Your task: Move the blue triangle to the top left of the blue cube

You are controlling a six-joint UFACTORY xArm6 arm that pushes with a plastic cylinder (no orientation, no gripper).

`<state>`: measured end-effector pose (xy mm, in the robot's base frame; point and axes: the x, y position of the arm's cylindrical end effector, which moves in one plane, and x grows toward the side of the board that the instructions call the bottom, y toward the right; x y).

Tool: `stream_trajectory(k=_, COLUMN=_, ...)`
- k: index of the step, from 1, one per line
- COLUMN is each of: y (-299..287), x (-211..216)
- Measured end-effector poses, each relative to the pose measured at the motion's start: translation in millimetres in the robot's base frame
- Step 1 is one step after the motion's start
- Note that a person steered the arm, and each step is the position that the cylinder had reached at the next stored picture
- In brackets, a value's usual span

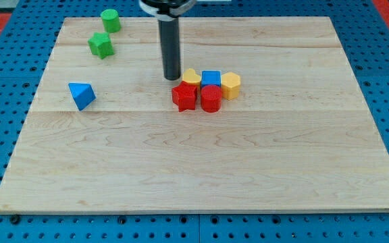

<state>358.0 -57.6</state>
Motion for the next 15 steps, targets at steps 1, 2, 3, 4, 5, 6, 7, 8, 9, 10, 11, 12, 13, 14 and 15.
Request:
stream_trajectory(k=1, y=-84.1, x=-8.6)
stream_trajectory(k=2, y=-148.9, x=-20.6)
stream_trajectory(k=3, y=-189.0, x=29.1)
stream_trajectory(k=4, y=-163.9, x=77.6)
stream_trajectory(k=5, y=-104.3, x=52.2)
stream_trajectory(k=6, y=-98.4, x=10.6)
stream_trajectory(k=7, y=-82.1, x=-15.4)
stream_trajectory(k=8, y=-83.2, x=-44.0)
stream_trajectory(k=9, y=-68.6, x=-46.4)
stream_trajectory(k=10, y=-26.4, x=-45.8)
stream_trajectory(k=11, y=-19.9, x=-68.6)
stream_trajectory(k=12, y=12.1, x=-62.0)
stream_trajectory(k=13, y=30.2, x=-19.4)
stream_trajectory(k=14, y=29.1, x=-11.0)
stream_trajectory(k=15, y=-40.3, x=-40.7)
